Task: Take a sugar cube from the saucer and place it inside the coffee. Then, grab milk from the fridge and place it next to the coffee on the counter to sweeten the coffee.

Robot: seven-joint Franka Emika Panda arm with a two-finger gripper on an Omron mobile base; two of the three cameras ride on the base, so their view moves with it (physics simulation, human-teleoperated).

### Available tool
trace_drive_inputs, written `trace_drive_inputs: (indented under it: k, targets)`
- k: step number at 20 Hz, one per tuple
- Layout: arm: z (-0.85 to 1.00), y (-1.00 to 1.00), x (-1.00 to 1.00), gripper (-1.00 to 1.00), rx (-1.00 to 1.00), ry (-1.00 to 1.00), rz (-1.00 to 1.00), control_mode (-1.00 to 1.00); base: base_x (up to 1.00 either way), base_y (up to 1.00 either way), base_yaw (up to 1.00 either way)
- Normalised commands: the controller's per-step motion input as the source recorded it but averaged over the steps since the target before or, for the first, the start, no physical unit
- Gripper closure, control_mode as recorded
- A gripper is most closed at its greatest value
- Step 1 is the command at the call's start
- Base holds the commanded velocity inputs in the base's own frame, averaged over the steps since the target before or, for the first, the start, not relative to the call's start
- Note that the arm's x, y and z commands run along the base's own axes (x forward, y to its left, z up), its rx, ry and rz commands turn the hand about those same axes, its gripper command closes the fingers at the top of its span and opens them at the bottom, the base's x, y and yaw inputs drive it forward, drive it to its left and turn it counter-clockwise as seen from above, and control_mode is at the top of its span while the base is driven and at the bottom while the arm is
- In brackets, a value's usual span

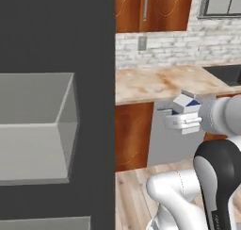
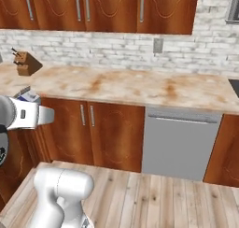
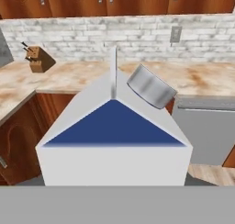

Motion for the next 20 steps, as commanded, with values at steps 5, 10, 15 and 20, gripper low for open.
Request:
trace_drive_inputs:
  k: [5,10,15,20]
  targets:
    - [0.00,0.00,0.00,1.00,0.00,0.00,0.00,1.00,1.00,-0.49,0.00]
    - [0.00,0.00,0.00,1.00,0.00,0.00,0.00,1.00,1.00,-0.47,-0.03]
    - [0.00,0.00,0.00,1.00,0.00,0.00,0.00,1.00,1.00,-0.59,-0.22]
    - [0.00,0.00,0.00,1.00,0.00,0.00,0.00,1.00,1.00,-0.43,-0.01]
